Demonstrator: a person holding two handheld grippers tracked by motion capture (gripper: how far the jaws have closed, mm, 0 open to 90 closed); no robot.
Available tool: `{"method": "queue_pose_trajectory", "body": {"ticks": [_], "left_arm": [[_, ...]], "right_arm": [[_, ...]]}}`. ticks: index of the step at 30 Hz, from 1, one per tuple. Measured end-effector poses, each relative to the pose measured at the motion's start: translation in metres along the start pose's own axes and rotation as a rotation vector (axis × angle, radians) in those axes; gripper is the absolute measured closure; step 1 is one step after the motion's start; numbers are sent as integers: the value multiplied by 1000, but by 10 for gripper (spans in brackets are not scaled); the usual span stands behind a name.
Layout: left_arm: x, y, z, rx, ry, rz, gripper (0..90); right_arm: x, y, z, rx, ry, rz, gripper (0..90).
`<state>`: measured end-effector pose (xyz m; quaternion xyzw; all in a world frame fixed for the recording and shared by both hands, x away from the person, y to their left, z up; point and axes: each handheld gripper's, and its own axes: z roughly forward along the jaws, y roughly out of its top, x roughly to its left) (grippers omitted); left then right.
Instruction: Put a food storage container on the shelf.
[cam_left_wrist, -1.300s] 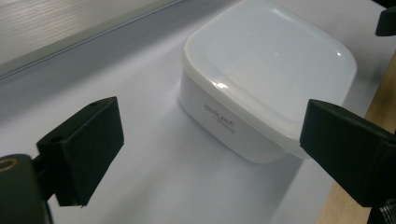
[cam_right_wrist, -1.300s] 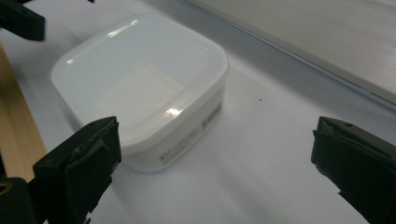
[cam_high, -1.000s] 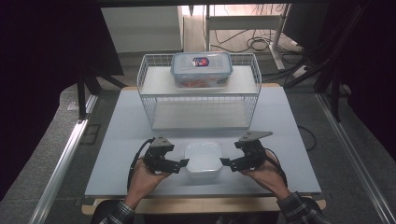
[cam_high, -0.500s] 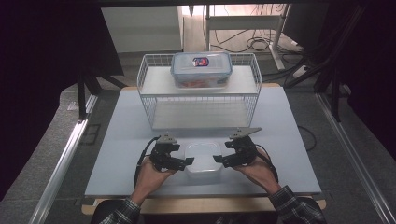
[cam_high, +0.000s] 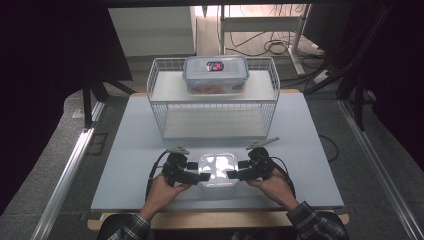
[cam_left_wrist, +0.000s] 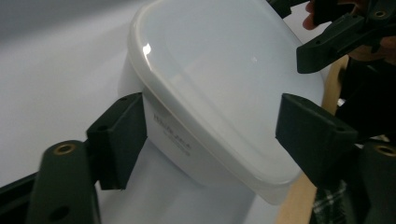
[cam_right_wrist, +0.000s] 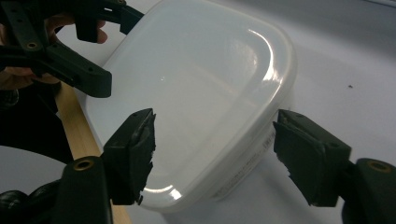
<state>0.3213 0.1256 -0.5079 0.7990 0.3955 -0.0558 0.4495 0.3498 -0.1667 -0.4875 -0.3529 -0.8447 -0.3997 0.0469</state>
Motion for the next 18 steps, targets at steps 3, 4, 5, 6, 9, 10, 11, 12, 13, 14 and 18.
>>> {"method": "queue_pose_trajectory", "body": {"ticks": [3,4,5,6,9,10,11,12,13,14,18], "left_arm": [[-3,-2,-7,-23,24,-3,401],[-4,-2,-9,-27,28,-5,445],[-5,-3,-10,-33,29,-4,470],[-4,-3,-10,-37,29,-7,491],[-4,-2,-13,-82,41,-25,586],[-5,-2,-13,-91,47,-26,608],[-5,-2,-13,-101,57,-29,623],[-6,-2,-13,-107,64,-33,633],[-6,-2,-13,-114,68,-46,637],[-6,-2,-13,-123,68,-55,648],[-9,-3,-14,-148,98,-71,681]], "right_arm": [[2,-1,-7,-11,-19,41,475],[1,-2,-9,-9,-16,61,502],[0,-3,-11,-13,-8,82,541],[-2,-4,-13,-18,4,103,569],[-3,-5,-18,-43,2,136,638],[-2,-5,-19,-51,-6,133,652],[-2,-4,-20,-59,-15,133,662],[-1,-4,-21,-67,-24,130,669],[-2,-4,-21,-75,-28,135,674],[-2,-5,-20,-88,-26,150,685],[1,-6,-21,-117,-46,160,710]]}}
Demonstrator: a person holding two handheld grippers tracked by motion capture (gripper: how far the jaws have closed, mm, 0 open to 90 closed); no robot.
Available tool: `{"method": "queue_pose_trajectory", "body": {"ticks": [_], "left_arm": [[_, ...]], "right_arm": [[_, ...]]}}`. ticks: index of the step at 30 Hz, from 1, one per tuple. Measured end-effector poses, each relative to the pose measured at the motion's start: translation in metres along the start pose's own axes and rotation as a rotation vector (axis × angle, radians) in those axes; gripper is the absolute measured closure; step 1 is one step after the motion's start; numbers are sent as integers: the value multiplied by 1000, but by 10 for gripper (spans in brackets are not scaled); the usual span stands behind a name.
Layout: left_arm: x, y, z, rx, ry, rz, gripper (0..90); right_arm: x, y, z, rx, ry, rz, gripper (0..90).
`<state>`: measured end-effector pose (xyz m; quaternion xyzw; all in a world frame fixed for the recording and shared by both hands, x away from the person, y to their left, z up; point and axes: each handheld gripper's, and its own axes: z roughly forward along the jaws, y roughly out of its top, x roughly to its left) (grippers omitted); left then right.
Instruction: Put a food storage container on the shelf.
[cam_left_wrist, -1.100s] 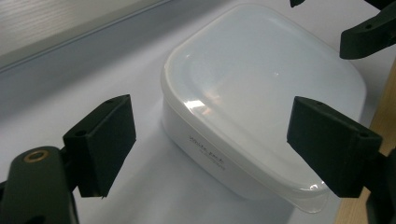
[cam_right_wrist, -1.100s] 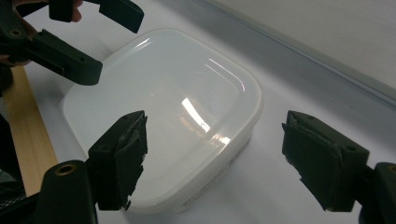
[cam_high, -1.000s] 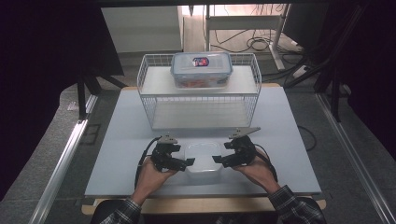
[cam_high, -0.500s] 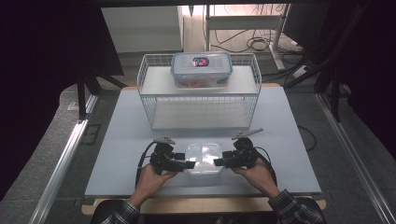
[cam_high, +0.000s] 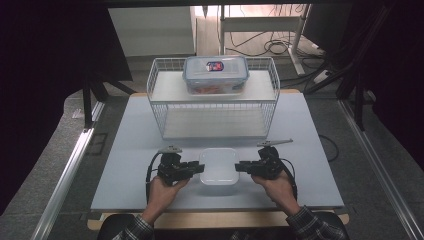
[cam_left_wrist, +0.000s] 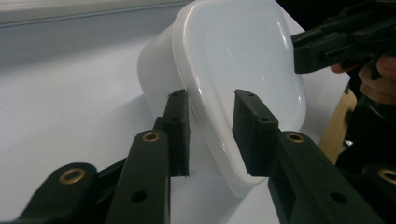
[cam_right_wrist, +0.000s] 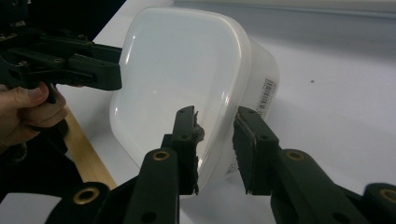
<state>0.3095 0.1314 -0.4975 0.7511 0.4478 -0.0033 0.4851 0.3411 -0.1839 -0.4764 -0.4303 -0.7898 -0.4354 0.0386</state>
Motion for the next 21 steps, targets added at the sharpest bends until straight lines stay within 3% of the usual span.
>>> {"method": "queue_pose_trajectory", "body": {"ticks": [6,10,11,17,21], "left_arm": [[-1,0,0,-34,25,-29,705],[3,0,-2,-63,36,-44,766],[4,0,-1,-65,34,-52,767],[5,-1,-2,-73,44,-58,770],[5,-1,-2,-76,55,-56,773]], "right_arm": [[1,-2,1,-38,-15,7,728],[-1,-4,0,-73,14,23,795],[0,-4,1,-77,4,2,795],[1,-5,3,-102,0,-4,795],[3,-4,4,-111,-22,-37,794]]}}
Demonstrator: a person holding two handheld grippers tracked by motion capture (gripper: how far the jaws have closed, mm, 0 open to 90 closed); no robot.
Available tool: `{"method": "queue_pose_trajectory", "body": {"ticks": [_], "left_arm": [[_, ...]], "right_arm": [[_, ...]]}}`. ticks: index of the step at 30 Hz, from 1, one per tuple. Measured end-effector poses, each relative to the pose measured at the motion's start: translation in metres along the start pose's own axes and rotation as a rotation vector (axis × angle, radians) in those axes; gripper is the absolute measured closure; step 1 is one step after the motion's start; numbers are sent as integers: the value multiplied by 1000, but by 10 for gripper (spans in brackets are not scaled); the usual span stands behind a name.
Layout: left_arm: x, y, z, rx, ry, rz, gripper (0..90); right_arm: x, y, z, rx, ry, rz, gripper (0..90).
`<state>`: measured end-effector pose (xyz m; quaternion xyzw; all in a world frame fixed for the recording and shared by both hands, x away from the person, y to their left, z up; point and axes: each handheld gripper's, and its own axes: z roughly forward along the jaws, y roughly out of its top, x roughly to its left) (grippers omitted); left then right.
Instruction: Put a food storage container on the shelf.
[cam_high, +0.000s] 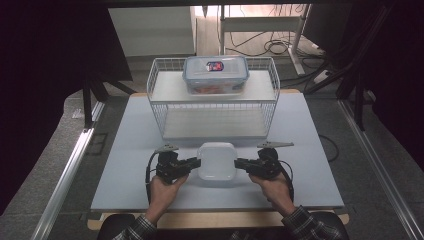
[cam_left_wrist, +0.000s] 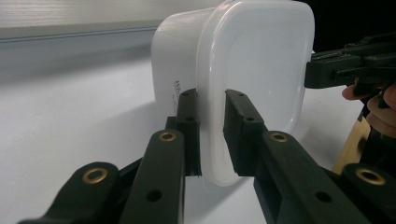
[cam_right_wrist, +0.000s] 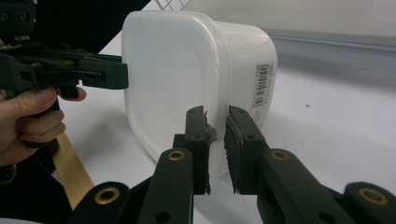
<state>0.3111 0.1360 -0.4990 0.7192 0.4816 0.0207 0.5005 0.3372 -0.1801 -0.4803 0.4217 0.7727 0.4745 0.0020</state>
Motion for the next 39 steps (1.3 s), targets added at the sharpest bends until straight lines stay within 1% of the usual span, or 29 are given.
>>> {"method": "queue_pose_trajectory", "body": {"ticks": [7,10,18,25,31,39], "left_arm": [[1,3,0,-3,21,7,775],[0,5,-2,-10,18,10,775],[-5,17,-4,-23,6,29,775],[-12,33,-5,-41,3,61,775],[-22,55,-14,-77,9,102,777],[-29,78,-25,-111,13,146,781]], "right_arm": [[1,1,4,-18,-16,-22,793],[1,2,3,-35,-12,-21,793],[3,10,-6,-67,-12,-46,794],[2,21,-16,-93,-21,-58,793],[5,39,-25,-127,-29,-92,790],[10,62,-34,-172,-40,-126,784]]}}
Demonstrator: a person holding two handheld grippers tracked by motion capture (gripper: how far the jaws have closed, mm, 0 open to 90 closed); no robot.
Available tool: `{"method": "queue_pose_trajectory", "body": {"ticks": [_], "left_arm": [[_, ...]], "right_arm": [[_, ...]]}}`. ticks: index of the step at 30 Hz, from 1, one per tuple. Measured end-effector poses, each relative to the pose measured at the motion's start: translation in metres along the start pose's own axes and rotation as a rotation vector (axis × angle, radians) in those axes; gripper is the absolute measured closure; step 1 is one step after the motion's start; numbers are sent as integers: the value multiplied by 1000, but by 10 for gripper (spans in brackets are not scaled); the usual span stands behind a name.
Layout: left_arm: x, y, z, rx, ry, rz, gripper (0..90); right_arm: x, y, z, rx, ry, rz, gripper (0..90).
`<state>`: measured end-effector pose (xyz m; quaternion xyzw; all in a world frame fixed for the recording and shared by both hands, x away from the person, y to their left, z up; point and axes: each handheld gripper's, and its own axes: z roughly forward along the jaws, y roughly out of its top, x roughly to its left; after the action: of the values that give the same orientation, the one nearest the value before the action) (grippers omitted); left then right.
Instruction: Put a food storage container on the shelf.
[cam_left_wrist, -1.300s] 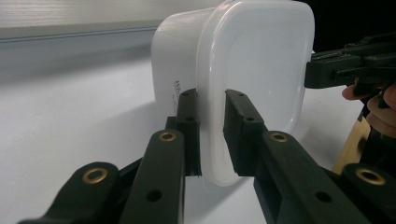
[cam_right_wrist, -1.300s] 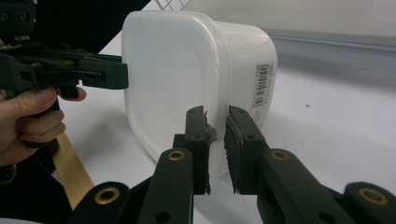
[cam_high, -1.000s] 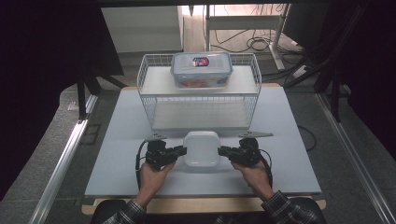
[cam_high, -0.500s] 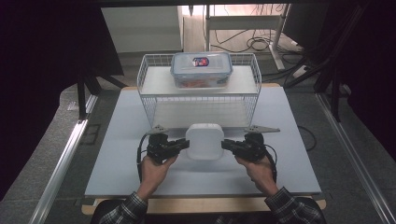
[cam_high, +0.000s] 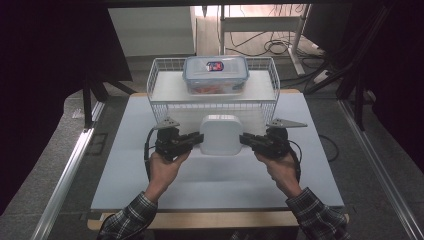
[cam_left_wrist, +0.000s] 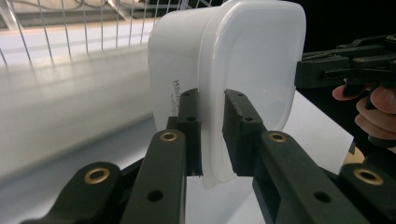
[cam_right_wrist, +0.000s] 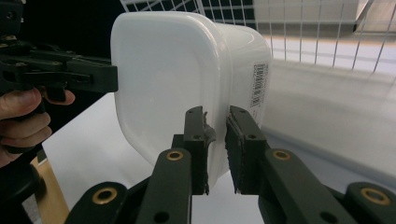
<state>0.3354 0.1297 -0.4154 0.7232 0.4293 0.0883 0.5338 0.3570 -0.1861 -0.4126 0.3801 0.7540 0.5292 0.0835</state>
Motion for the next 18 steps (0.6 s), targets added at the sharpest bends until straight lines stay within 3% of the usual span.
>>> {"method": "queue_pose_trajectory", "body": {"ticks": [18], "left_arm": [[-2,61,-22,-69,11,50,781]], "right_arm": [[11,64,-9,-86,-6,-51,782]]}}
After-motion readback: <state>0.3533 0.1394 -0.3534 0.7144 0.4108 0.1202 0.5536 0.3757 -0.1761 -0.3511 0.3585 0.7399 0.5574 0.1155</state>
